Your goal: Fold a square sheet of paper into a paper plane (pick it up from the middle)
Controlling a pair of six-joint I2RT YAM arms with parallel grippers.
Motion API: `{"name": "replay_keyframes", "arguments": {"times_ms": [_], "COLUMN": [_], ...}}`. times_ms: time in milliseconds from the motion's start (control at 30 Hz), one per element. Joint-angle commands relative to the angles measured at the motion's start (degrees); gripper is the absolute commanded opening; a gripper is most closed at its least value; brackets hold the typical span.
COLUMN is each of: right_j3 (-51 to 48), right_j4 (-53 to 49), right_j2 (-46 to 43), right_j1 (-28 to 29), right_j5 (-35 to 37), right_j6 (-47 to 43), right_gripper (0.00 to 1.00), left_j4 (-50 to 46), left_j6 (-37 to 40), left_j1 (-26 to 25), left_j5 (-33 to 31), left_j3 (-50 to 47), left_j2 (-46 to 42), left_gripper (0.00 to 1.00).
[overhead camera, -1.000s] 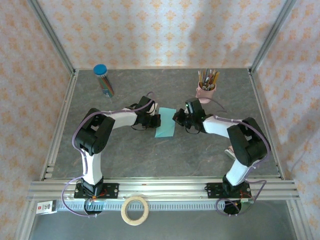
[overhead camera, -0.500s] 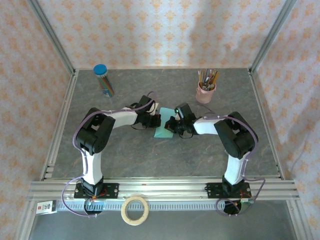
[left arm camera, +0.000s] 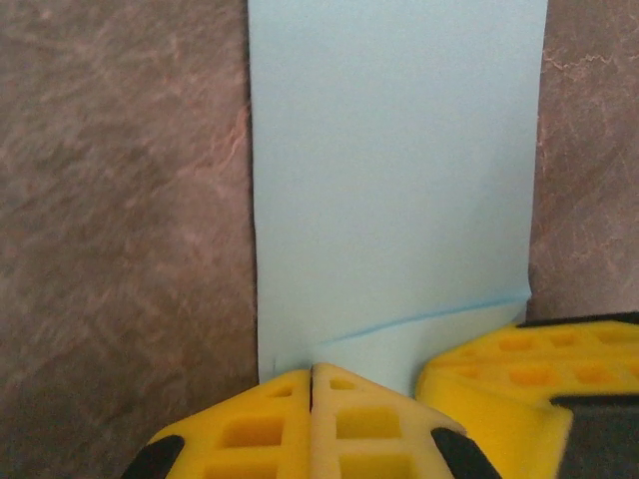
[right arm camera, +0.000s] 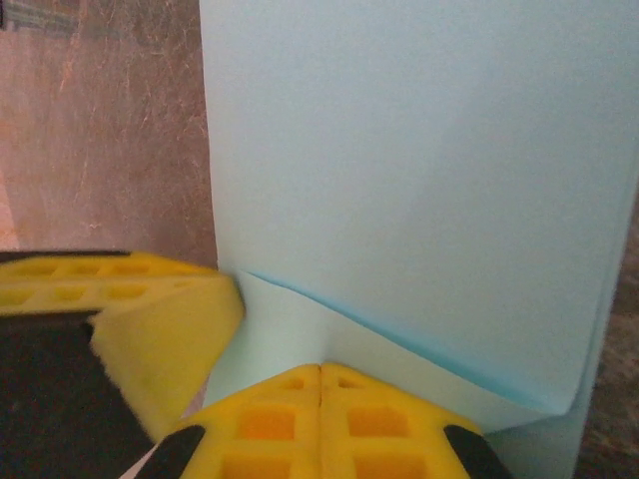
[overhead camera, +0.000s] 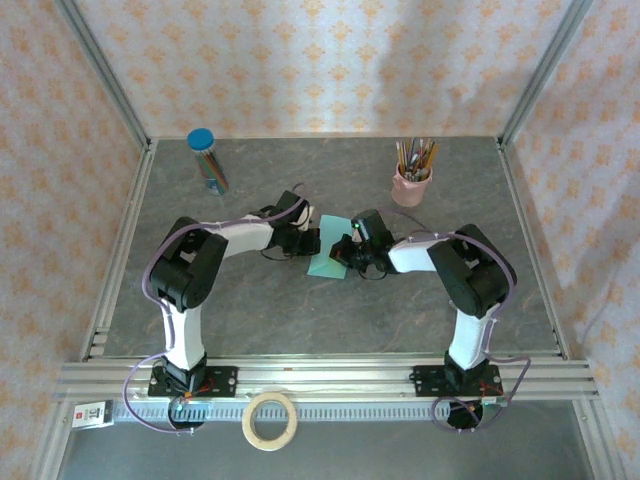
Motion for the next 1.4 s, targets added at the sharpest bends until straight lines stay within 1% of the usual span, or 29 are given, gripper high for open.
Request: {"name": "replay_keyframes", "arguments": {"times_ms": [0,200,333,433,533,833,1367], "right_j3": [-0.2,1.3,2.4,2.9,3.0,2.7,2.9], "right_j4": [-9.4,-14.3,-16.0,-16.2,-16.2,-15.8,-16.1], "right_j2": [5.4,6.8,7.6,7.8,7.8,7.7,7.7], "right_j1": [0.1,0.2,0.3,0.3,0.3,0.3,0.4], "right_j5": [5.7,8.8,9.9,9.9,9.8,9.3,9.1], "right_j6": [0.0,-0.6,-0.4,-0.3,-0.1,0.1,-0.2], "right_gripper": [0.01,0.01,0.01,0.01,0.01,0.01,0.01], "left_j4": [-1.8,0.0,3.8,7.6,9.6,10.4,11.2], "left_j6": [-5.6,-11.1,-13.9,-16.4,-18.1,-18.4,-17.9], "left_j1": [-0.5,-1.7,-2.9,-3.6,-4.0,-4.0,-4.0], "left_j5": [-1.4,-4.0,-2.8,-0.3,-0.4,-1.6,-1.4], "left_j3": [-1.9,-6.3,-8.9,-10.0,-10.1,-9.5,-9.8], "left_j2": [-5.9,-10.4,-10.8,-9.5,-8.2,-6.1,-3.8], "left_gripper": [0.00,0.00,0.00,0.00,0.00,0.00,0.00]}}
